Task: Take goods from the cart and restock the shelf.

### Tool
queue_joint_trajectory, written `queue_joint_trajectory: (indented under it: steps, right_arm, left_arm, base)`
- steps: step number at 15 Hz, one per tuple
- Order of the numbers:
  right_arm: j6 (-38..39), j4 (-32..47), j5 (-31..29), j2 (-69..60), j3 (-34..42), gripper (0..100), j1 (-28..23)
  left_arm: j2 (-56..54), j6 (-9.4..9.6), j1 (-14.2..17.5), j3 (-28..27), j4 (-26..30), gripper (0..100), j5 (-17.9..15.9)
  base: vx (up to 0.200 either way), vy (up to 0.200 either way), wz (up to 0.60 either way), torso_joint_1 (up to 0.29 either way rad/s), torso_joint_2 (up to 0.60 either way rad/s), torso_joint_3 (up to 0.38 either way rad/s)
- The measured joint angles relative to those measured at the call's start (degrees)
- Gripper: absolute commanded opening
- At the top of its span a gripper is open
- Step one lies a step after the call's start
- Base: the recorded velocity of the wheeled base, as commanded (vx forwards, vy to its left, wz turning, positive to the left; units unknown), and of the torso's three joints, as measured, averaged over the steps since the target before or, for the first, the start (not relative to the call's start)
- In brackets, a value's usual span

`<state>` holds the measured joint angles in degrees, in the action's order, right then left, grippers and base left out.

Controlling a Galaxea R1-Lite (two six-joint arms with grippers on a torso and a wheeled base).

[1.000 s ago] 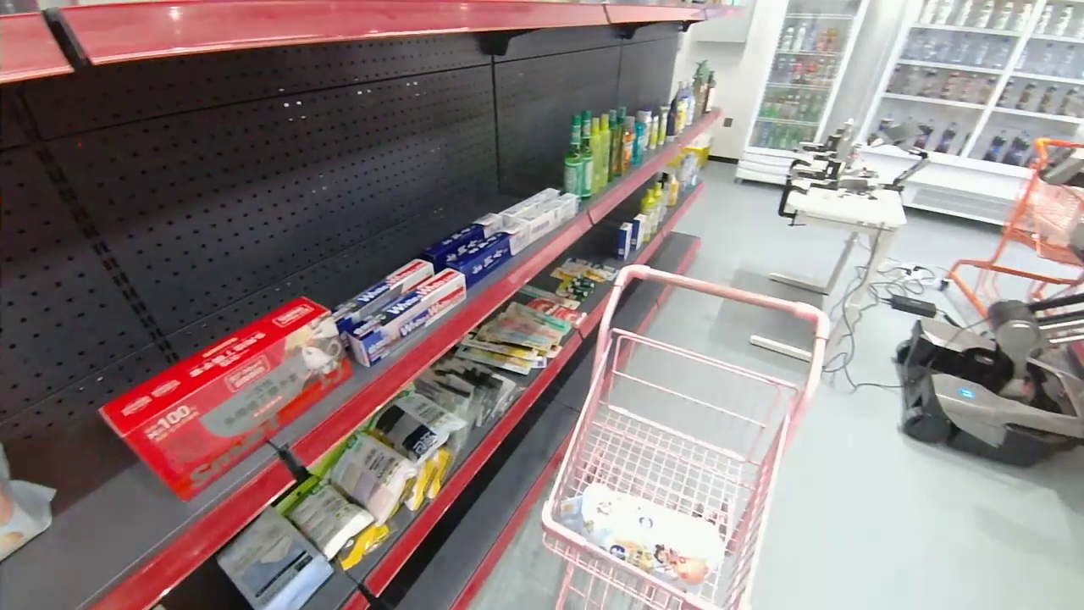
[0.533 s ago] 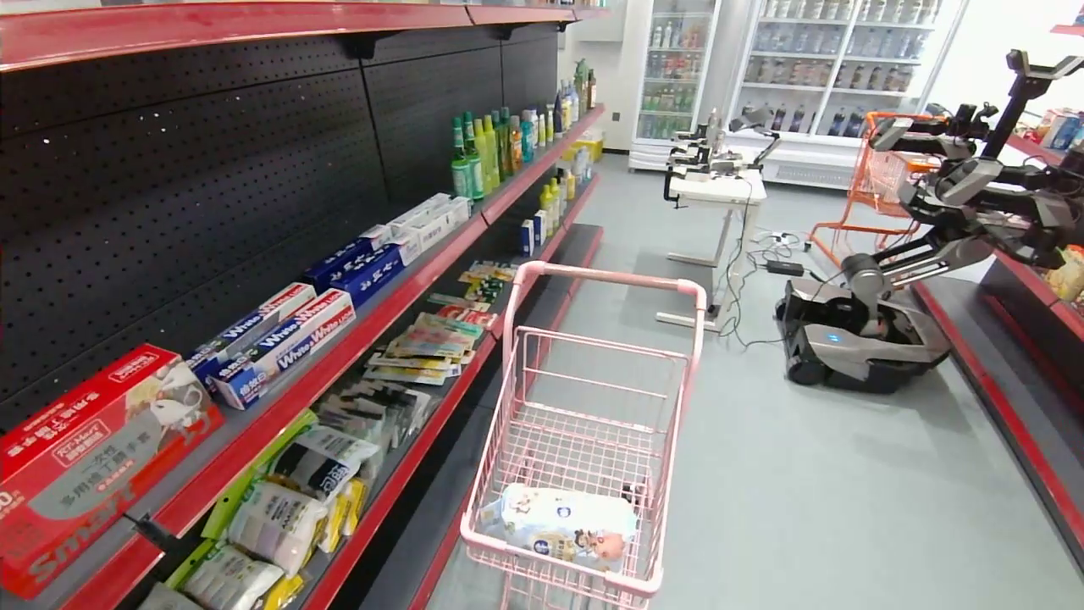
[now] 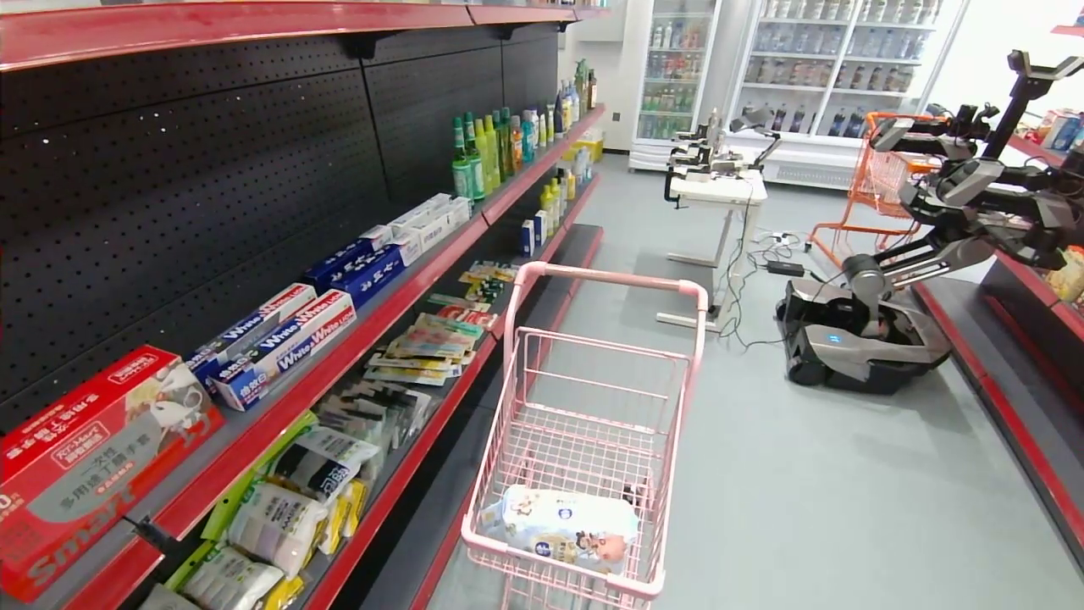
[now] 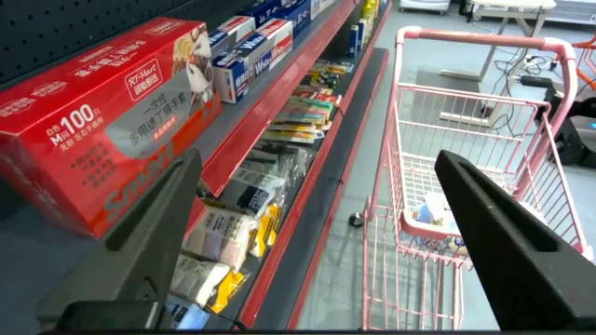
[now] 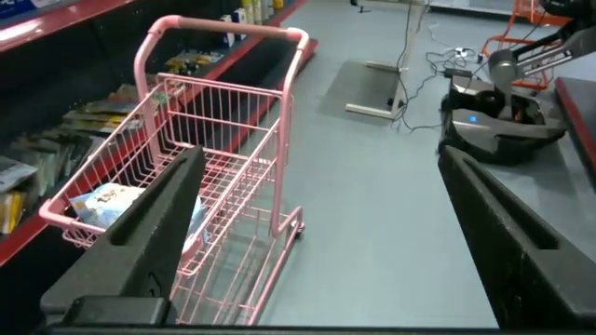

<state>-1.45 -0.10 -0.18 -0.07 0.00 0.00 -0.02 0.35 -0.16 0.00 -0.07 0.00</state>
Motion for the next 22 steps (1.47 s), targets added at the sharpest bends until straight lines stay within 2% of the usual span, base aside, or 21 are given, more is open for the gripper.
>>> queue_joint_trajectory:
  steps: [2,4,6,8,11,14,18,22]
  right_arm:
    - [-0.6,-0.2,2.9,0.5,-1.8,100,0.1]
    - [1.5,-0.2,4.0,4.2,-8.1,100,0.4]
    - [3.0,0.0,4.5,13.5,-17.1,100,0.8]
    - [1.8,0.2,5.0,28.5,-25.9,100,0.4]
    - [-6.3,2.9,7.2,52.6,-35.9,100,-1.0]
    - [-17.2,4.6,13.3,73.1,-42.3,100,-0.4]
    - [-27.0,5.0,20.5,95.8,-52.2,100,5.5]
    - [-29.1,4.7,22.2,111.5,-62.0,100,13.8]
  left_arm:
    - [0.0,0.0,0.0,0.0,0.0,100,0.0]
    - [0.0,-0.06,0.0,0.0,0.0,100,0.0]
    - [0.0,-0.09,0.0,0.0,0.0,100,0.0]
    - [0.0,-0.09,0.0,0.0,0.0,100,0.0]
    - [0.0,-0.09,0.0,0.0,0.0,100,0.0]
    - [0.0,-0.11,0.0,0.0,0.0,100,0.0]
    - [0.0,-0.09,0.0,0.0,0.0,100,0.0]
    - [0.0,-0.09,0.0,0.0,0.0,100,0.0]
  base:
    - [0.0,0.0,0.0,0.0,0.0,0.0]
    - [0.0,0.0,0.0,0.0,0.0,0.0]
    - [0.0,0.0,0.0,0.0,0.0,0.0]
    - [0.0,0.0,0.0,0.0,0.0,0.0]
    - [0.0,0.0,0.0,0.0,0.0,0.0]
    - [0.0,0.0,0.0,0.0,0.0,0.0]
    - [0.0,0.0,0.0,0.0,0.0,0.0]
    - [0.0,0.0,0.0,0.0,0.0,0.0]
